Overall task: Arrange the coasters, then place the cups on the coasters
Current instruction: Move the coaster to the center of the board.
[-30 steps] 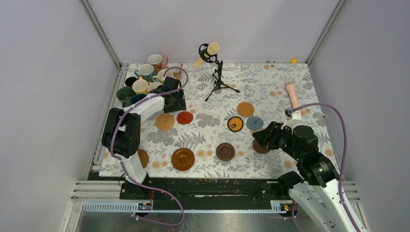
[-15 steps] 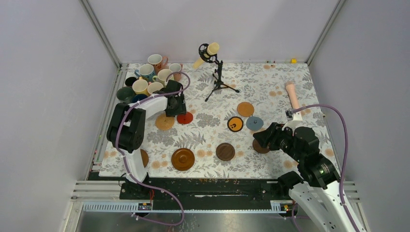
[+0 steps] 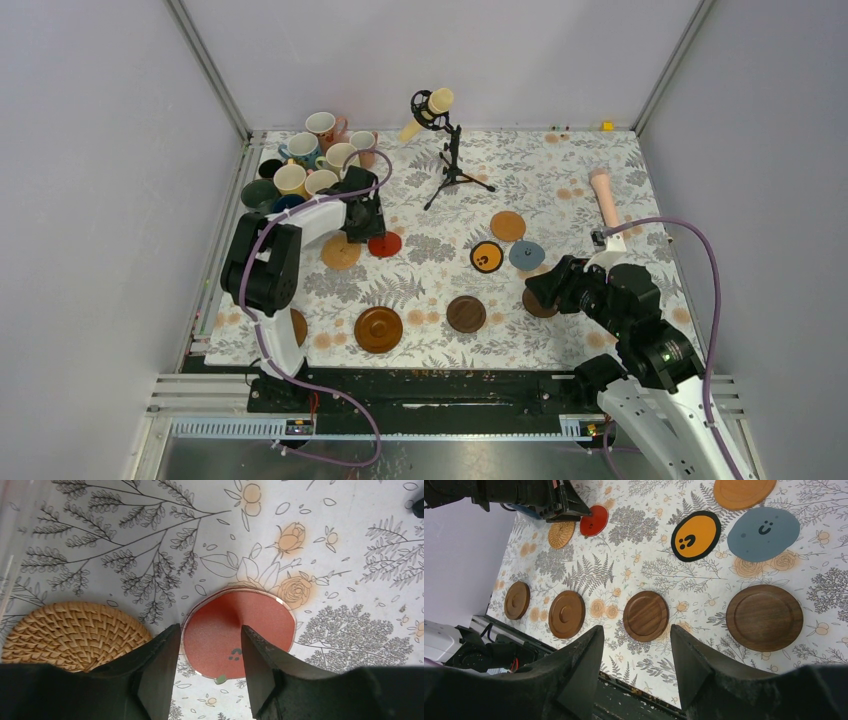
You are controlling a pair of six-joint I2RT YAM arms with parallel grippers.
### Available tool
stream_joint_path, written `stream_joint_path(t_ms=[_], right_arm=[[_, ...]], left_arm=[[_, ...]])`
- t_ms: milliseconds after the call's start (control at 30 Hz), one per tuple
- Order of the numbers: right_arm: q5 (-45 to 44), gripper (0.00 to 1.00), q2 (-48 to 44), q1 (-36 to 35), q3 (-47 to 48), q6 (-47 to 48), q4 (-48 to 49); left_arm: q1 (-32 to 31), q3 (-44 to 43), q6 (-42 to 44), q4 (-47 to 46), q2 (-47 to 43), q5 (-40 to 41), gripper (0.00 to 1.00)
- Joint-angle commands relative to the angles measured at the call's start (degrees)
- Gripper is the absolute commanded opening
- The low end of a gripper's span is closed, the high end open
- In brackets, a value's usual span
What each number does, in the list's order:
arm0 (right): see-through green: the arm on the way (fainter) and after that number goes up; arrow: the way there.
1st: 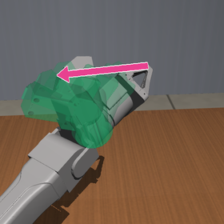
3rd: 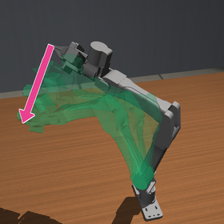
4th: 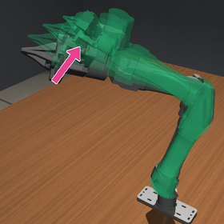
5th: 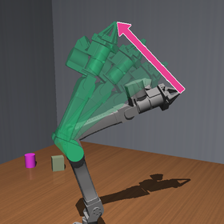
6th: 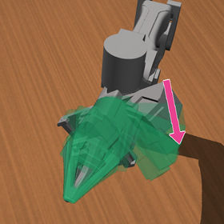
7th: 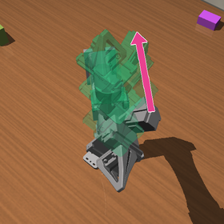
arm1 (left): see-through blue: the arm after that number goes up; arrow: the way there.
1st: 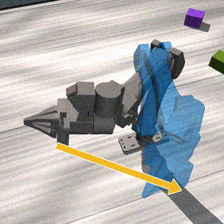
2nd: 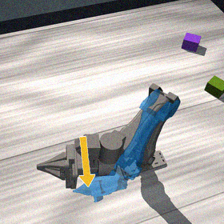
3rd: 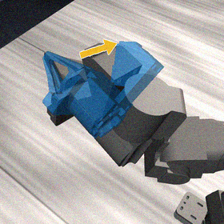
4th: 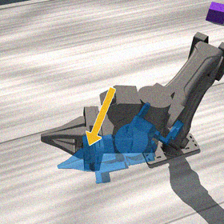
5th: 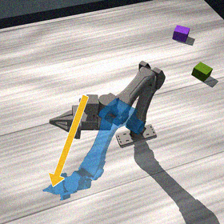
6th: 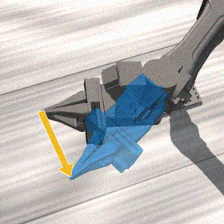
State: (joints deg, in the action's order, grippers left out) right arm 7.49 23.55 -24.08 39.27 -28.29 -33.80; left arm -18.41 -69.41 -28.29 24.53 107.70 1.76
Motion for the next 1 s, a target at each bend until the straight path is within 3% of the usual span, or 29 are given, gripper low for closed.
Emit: stream_joint_path(t_ms=[0, 533, 967], right_arm=[[-1.1, 0.6, -0.5, -0.4, 1.9, 0.6, 0.5], [-1.0, 0.59, -1.0, -0.4, 1.3, 0.0, 0.4], [-0.8, 0.59, -1.0, -0.4, 1.5, 0.0, 0.4]], left_arm=[[-1.4, 2.4, -1.9, -0.4, -1.6, -4.2, 0.48], [-5.9, 4.2, -2.6, -4.2, -2.2, -8.3, 0.48], [-6.1, -3.2, 0.6, -0.6, 0.7, 1.3, 0.56]])
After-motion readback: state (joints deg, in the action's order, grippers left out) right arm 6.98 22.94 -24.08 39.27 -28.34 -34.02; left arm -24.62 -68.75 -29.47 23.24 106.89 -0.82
